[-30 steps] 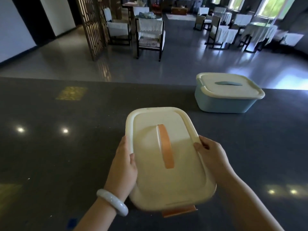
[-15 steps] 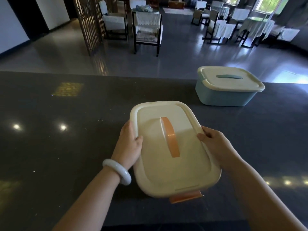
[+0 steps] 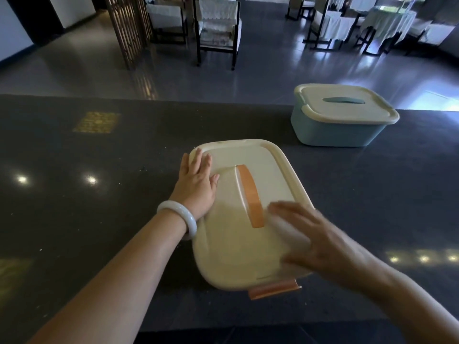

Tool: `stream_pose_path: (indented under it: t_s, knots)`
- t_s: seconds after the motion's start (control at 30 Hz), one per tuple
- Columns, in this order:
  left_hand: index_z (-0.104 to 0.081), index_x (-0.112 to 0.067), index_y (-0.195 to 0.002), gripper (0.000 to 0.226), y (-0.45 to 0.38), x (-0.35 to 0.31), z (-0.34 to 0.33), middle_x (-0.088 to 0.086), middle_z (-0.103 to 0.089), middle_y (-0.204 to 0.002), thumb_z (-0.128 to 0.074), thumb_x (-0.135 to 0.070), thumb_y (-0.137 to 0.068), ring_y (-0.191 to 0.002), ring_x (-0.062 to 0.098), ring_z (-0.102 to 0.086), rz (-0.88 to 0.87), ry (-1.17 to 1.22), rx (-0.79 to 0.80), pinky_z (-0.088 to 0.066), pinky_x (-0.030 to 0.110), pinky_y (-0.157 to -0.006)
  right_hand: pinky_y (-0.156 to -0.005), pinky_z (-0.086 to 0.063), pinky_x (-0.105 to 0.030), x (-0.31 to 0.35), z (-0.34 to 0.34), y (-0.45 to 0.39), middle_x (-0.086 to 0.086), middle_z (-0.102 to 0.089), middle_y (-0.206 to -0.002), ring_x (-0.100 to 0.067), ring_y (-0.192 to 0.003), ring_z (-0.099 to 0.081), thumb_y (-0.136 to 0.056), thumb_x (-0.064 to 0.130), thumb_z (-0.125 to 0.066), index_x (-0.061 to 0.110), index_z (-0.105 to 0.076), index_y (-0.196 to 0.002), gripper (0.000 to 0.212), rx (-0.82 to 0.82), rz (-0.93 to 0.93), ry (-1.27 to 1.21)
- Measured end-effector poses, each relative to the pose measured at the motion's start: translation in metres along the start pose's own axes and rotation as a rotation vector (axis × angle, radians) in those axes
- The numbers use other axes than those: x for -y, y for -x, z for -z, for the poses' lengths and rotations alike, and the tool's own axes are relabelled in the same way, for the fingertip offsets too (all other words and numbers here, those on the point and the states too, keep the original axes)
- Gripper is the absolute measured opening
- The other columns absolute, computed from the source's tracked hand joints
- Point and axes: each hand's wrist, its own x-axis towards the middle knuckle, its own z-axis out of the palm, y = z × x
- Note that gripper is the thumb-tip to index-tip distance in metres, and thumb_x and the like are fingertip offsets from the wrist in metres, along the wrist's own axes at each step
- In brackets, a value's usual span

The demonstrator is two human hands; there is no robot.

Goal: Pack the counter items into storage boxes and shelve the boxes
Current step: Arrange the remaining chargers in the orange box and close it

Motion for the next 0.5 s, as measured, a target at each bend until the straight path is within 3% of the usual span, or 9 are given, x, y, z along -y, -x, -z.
stream_pose_path:
  t_s: [0.07, 0.2, 0.3, 0.4, 0.5]
  knots:
    - [-0.003, -0.023, -0.155, 0.057, 0.0012, -0.0004, -0.0005, -0.009, 0.016, -0.161, -0.021, -0.041, -0.104, -0.147, 0.02, 0.019, 0.0, -0.002, -0.008, 0.002, 0.039, -0.118, -0.116, -0.026, -0.04, -0.0005, -0.0063, 0.0075, 0.025, -0.008, -0.156, 0.0, -0.144, -0.011, -0.073, 0.083, -0.05, 0.047, -0.009, -0.149, 0.094, 0.151, 0.106, 0.169]
    - [-0.005, -0.02, -0.155, 0.057, 0.0016, -0.0016, 0.0006, -0.006, 0.014, -0.161, -0.022, -0.039, -0.104, -0.147, 0.022, 0.017, -0.004, -0.004, -0.013, 0.001, 0.04, -0.12, -0.117, -0.012, -0.044, -0.0014, -0.0079, 0.01, 0.013, 0.007, -0.16, -0.011, -0.148, 0.004, -0.067, 0.085, -0.051, 0.034, 0.005, -0.152, 0.114, 0.177, 0.203, 0.366]
    - [-0.004, -0.022, -0.155, 0.057, 0.002, -0.0012, -0.0005, -0.008, 0.015, -0.161, -0.022, -0.039, -0.104, -0.147, 0.021, 0.018, 0.002, 0.014, -0.013, 0.001, 0.04, -0.119, -0.118, -0.01, -0.032, 0.0022, -0.0092, 0.0086, 0.009, -0.003, -0.161, -0.007, -0.147, -0.002, -0.068, 0.08, -0.058, 0.027, -0.007, -0.154, 0.113, 0.108, 0.218, 0.41]
    - [-0.004, -0.023, -0.155, 0.057, 0.0025, -0.0005, -0.001, -0.009, 0.015, -0.161, -0.022, -0.04, -0.104, -0.147, 0.02, 0.018, 0.008, 0.021, -0.018, 0.0, 0.041, -0.119, -0.119, -0.019, -0.032, 0.0058, -0.0048, 0.0062, 0.01, -0.018, -0.158, -0.001, -0.145, -0.014, -0.074, 0.071, -0.063, 0.023, -0.025, -0.151, 0.099, 0.071, 0.165, 0.204]
    - [-0.004, -0.022, -0.155, 0.057, 0.0023, -0.0003, -0.0012, -0.009, 0.015, -0.161, -0.023, -0.04, -0.104, -0.147, 0.02, 0.018, 0.0, 0.027, -0.021, 0.0, 0.04, -0.119, -0.119, -0.015, -0.028, 0.0058, -0.0012, 0.0055, 0.014, -0.02, -0.157, 0.005, -0.143, -0.014, -0.074, 0.068, -0.065, 0.024, -0.027, -0.149, 0.095, 0.083, 0.138, 0.114]
